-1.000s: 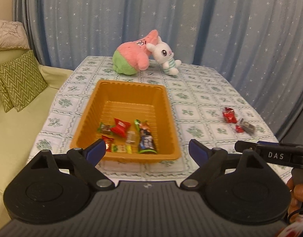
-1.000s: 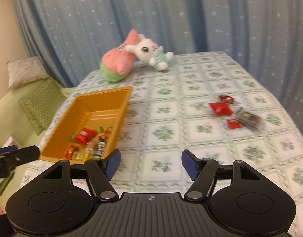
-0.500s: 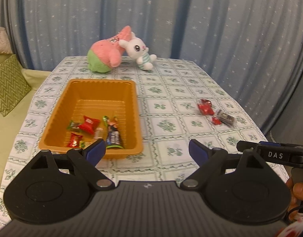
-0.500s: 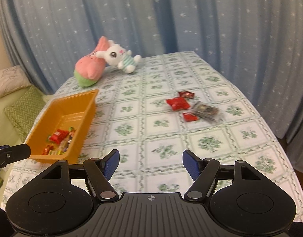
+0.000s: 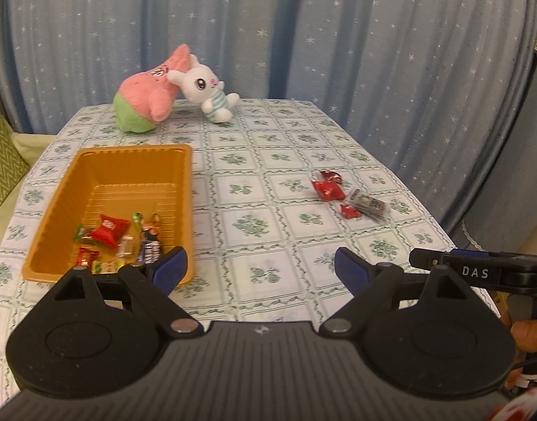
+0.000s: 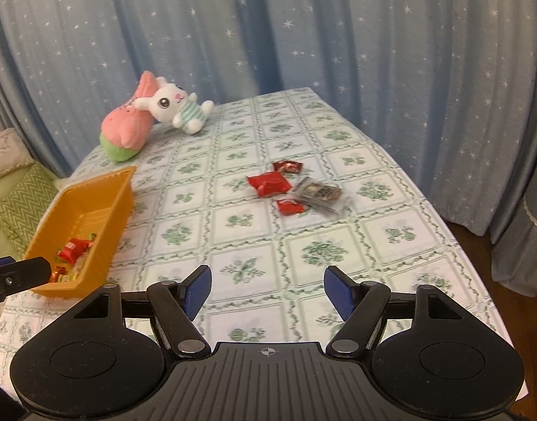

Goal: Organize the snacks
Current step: 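Move both open tools back toward the remaining snacks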

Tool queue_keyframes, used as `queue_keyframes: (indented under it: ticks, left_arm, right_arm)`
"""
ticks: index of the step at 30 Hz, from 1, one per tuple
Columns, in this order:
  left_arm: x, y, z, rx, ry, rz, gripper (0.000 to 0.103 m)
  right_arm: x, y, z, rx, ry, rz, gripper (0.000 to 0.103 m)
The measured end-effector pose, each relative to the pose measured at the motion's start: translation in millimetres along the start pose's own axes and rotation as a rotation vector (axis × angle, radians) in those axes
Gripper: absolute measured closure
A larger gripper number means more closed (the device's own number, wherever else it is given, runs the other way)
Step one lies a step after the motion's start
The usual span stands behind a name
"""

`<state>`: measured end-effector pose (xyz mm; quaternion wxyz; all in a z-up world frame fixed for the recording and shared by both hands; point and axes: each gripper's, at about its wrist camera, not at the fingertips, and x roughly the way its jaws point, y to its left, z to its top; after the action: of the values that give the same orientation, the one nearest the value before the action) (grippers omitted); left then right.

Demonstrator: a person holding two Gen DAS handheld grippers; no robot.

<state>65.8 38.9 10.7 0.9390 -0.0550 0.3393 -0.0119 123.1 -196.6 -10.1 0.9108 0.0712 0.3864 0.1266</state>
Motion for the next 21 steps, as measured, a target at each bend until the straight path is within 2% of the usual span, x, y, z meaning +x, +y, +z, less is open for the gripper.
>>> queue_keyframes:
  ticks: [11, 21]
  left_arm:
    - [30.7, -24.6, 6.4, 0.035, 0.02, -0.031, 0.012]
    - [74.3, -37.6, 10.9, 0.055, 0.044, -0.04, 0.012]
  right_arm:
    - [19.5, -36.1, 9.0, 0.018, 0.012, -0.055, 0.032]
    - [57.6, -60.4, 27.2, -0.035, 0.023, -0.066, 0.032]
